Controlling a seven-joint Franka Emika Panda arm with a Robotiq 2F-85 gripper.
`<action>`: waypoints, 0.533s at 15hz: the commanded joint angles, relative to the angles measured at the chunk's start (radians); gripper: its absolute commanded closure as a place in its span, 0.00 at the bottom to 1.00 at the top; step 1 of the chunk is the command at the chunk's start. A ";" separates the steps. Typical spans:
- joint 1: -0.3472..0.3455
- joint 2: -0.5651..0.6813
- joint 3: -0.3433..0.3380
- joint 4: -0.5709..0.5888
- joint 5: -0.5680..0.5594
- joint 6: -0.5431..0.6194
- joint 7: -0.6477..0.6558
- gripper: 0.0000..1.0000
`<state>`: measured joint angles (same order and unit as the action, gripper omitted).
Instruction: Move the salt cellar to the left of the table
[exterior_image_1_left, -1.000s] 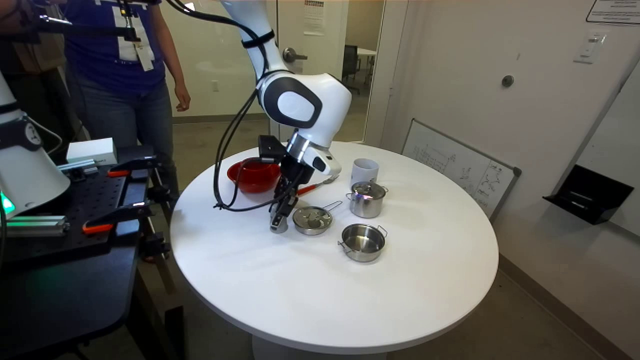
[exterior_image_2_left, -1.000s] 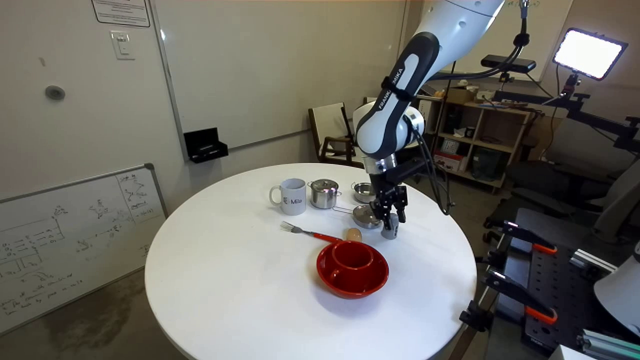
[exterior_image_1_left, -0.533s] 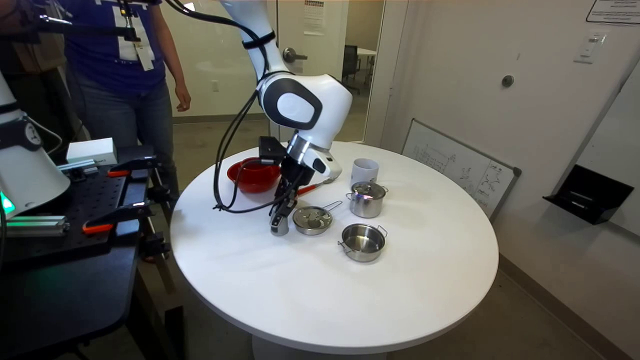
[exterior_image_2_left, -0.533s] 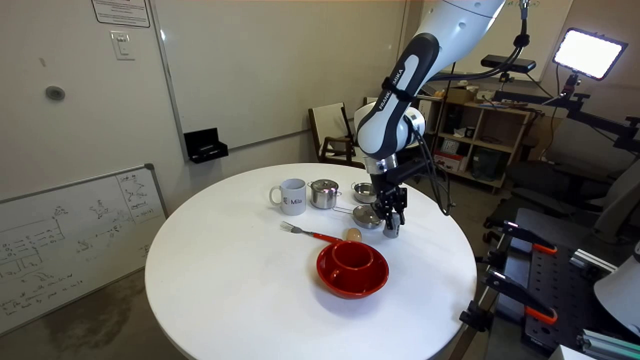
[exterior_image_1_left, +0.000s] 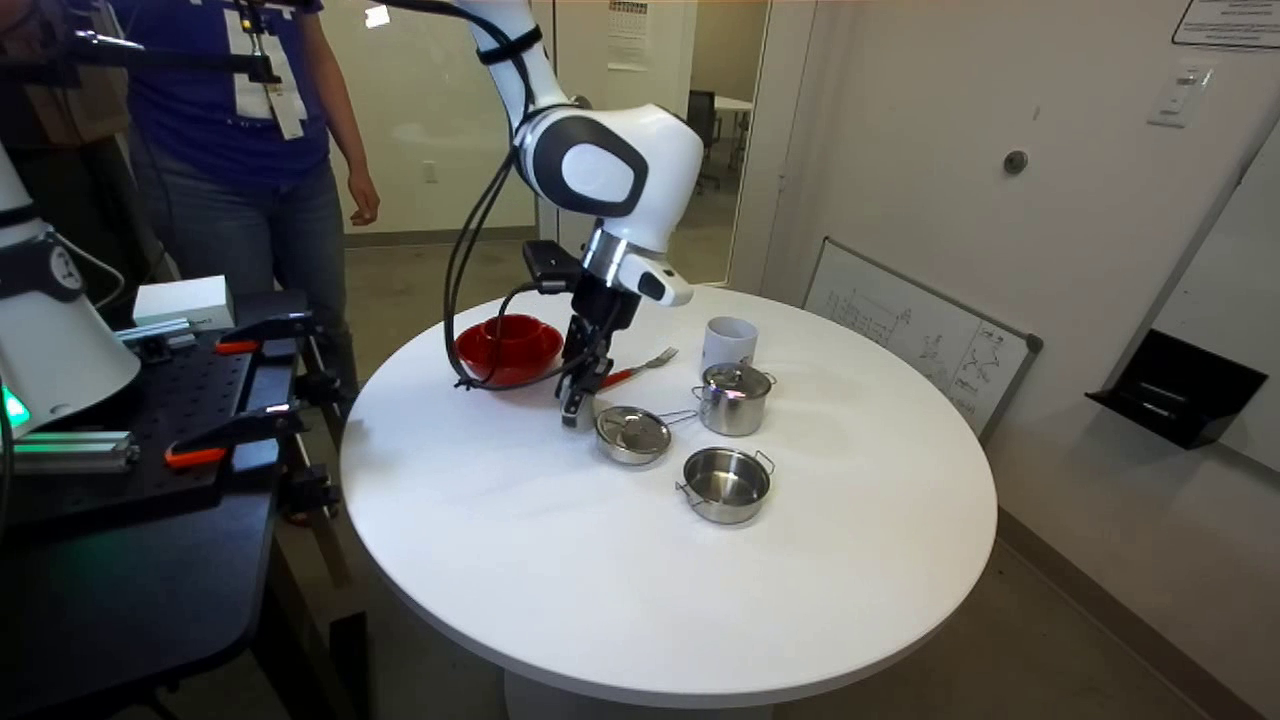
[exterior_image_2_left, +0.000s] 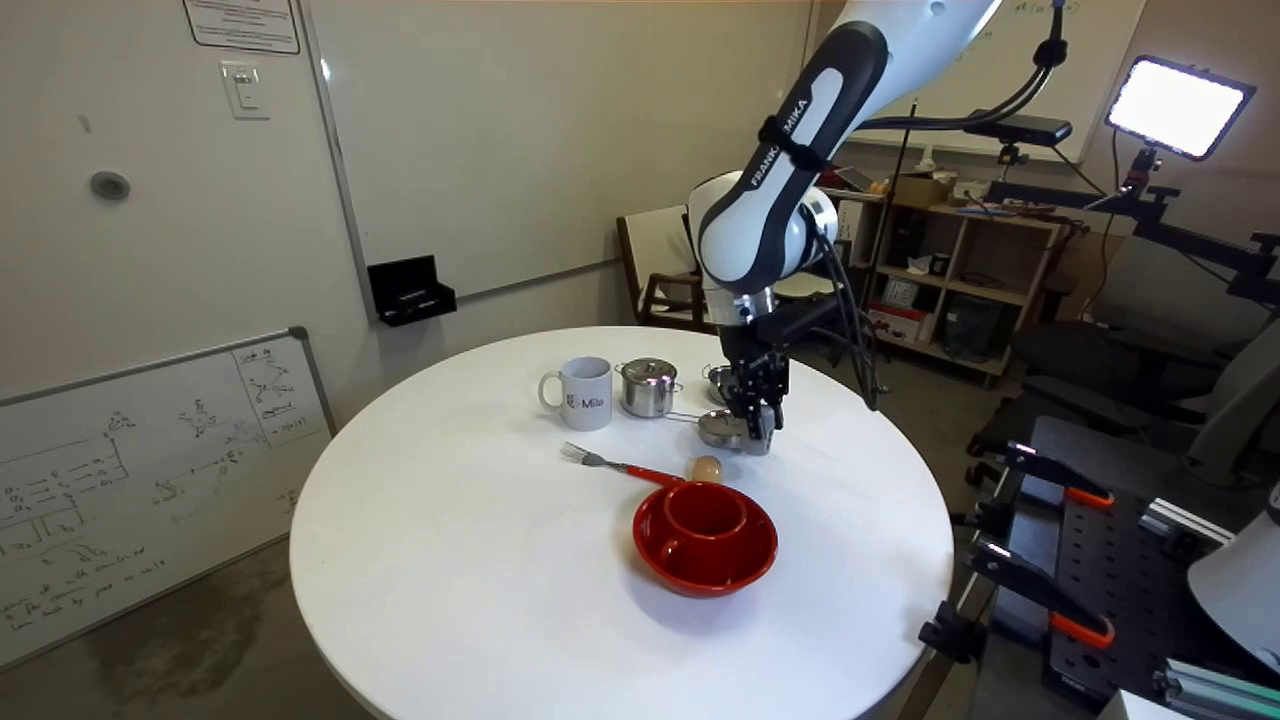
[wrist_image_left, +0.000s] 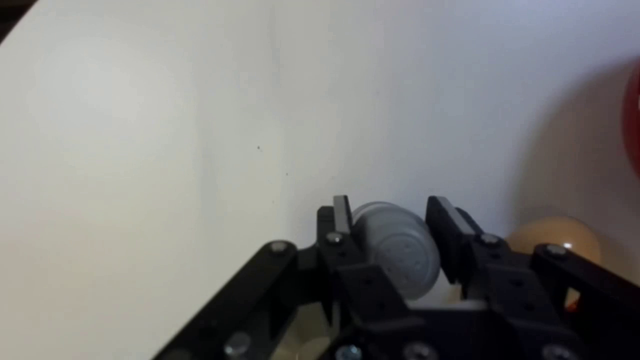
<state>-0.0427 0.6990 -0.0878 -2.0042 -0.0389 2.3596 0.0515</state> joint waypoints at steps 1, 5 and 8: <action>0.043 -0.076 0.009 -0.006 -0.064 -0.036 -0.032 0.84; 0.064 -0.086 0.037 0.052 -0.101 -0.107 -0.087 0.84; 0.059 -0.068 0.064 0.099 -0.106 -0.136 -0.151 0.84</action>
<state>0.0239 0.6177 -0.0453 -1.9550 -0.1213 2.2684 -0.0351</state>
